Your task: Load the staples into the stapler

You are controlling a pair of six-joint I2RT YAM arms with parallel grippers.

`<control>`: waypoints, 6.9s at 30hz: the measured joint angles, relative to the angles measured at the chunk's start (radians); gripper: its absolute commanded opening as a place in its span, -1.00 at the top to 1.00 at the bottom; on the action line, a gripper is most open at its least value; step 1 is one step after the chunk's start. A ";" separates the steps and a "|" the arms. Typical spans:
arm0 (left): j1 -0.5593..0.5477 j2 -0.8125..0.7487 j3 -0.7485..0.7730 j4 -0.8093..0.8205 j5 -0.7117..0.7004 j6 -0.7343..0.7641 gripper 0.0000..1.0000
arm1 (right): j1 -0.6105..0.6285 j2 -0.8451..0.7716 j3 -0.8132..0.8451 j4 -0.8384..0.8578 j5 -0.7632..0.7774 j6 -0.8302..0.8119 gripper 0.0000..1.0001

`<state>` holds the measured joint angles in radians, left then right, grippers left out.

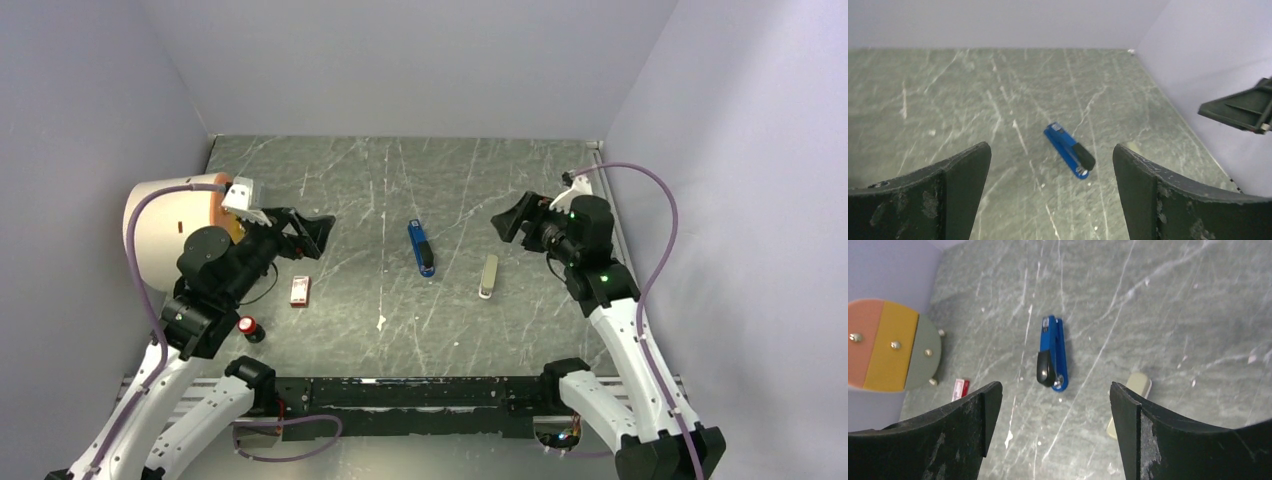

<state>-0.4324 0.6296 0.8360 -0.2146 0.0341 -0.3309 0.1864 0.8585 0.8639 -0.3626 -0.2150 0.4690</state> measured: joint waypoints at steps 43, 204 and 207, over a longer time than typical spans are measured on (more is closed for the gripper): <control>0.002 0.518 -0.165 -0.362 -0.521 -0.472 -0.86 | 0.805 0.839 0.335 -0.038 0.419 0.237 -0.10; -0.098 0.309 -0.473 -0.014 -0.141 -0.589 0.47 | 0.710 0.900 0.266 0.143 -0.269 -0.861 -0.35; -0.062 0.294 -0.487 -0.016 -0.099 -0.581 0.44 | 0.711 0.941 0.296 0.089 -0.346 -0.999 -0.35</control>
<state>-0.4946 0.9234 0.3492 -0.2306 -0.0647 -0.9123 0.8970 1.8000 1.1599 -0.2733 -0.5606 -0.5304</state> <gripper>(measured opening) 0.265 0.676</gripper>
